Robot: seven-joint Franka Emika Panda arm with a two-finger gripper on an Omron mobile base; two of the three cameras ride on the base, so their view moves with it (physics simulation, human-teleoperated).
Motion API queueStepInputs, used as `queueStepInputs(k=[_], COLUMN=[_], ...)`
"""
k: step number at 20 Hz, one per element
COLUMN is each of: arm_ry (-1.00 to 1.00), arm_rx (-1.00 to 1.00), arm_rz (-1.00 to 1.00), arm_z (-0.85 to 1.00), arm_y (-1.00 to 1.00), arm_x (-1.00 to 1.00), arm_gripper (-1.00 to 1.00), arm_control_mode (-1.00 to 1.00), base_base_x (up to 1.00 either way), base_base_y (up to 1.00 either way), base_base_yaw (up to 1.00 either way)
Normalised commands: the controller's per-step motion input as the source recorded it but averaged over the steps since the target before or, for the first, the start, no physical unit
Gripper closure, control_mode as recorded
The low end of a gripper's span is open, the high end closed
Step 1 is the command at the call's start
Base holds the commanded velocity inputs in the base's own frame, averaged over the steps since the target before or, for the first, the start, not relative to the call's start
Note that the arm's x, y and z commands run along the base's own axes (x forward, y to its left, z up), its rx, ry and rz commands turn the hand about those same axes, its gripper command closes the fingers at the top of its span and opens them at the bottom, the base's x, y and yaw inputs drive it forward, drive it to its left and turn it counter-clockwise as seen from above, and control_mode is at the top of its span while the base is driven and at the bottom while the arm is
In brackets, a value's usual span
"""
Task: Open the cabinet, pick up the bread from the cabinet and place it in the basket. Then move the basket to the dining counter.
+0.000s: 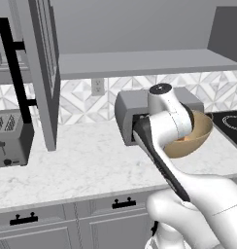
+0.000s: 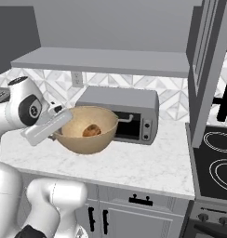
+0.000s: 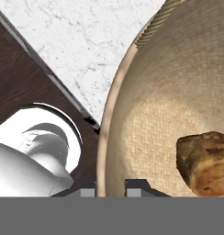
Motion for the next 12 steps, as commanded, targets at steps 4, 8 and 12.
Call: queueStepInputs(k=[4,8,12], arm_ry=[0.03,0.01,0.0], arm_rx=[0.0,0.0,0.0], arm_rz=[0.01,0.0,0.0], arm_z=[0.02,0.0,0.0], arm_y=[0.17,0.0,0.0], arm_x=[0.0,0.0,0.0], arm_gripper=[1.0,1.0,1.0], arm_control_mode=[-1.0,-1.0,-1.0], base_base_x=[0.0,0.0,0.0], base_base_y=[0.0,0.0,0.0], base_base_yaw=[0.0,0.0,0.0])
